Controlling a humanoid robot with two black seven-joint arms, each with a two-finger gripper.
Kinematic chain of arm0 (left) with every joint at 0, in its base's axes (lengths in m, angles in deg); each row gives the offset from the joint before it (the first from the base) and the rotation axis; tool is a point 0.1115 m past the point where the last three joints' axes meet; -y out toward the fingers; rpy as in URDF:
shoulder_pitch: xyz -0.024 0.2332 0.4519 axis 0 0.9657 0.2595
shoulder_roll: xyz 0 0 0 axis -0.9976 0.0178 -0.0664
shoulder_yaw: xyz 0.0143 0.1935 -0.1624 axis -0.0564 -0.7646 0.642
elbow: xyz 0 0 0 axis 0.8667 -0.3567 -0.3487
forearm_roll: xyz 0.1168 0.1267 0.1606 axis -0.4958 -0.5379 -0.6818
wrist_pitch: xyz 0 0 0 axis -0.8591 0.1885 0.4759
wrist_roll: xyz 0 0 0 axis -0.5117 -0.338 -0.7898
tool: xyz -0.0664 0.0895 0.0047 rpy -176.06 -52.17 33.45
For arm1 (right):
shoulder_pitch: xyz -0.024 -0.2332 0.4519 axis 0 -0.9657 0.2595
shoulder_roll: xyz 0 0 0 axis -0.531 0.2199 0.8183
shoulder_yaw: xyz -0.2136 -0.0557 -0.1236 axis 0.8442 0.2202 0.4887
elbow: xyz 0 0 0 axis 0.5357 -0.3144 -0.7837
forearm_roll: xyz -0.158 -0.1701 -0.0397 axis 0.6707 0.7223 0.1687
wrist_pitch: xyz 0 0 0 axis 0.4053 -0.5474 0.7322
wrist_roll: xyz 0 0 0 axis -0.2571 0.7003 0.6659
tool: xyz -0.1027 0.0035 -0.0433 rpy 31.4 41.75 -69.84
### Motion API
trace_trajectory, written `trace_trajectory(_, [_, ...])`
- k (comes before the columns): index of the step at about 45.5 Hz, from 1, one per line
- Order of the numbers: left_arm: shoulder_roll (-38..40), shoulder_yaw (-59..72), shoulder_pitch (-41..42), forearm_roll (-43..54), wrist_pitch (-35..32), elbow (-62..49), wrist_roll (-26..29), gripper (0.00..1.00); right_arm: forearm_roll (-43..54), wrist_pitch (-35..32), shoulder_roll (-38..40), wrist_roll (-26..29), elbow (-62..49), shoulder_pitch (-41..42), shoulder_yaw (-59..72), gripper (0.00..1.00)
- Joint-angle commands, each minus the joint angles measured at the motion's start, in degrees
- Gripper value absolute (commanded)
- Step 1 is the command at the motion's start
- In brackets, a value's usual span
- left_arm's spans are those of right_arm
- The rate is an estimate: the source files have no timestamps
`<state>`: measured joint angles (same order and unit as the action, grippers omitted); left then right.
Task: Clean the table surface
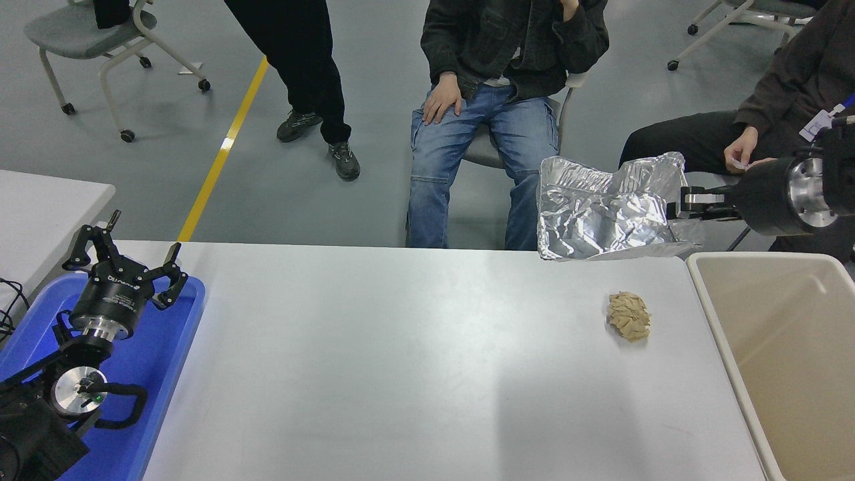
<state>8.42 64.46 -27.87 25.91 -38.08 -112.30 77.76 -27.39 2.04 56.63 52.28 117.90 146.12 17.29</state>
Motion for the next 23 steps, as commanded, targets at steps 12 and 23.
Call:
trace_trajectory(12, [0.00, 0.00, 0.00, 0.00, 0.00, -0.02, 0.00, 1.00, 0.33, 1.31, 7.70, -4.55, -11.89, -10.06, -0.53, 0.00])
trace_trajectory(23, [0.00, 0.00, 0.00, 0.00, 0.00, 0.07, 0.00, 1.00, -0.55, 5.97, 9.46, -10.09, -19.98, -19.55, -0.53, 0.00])
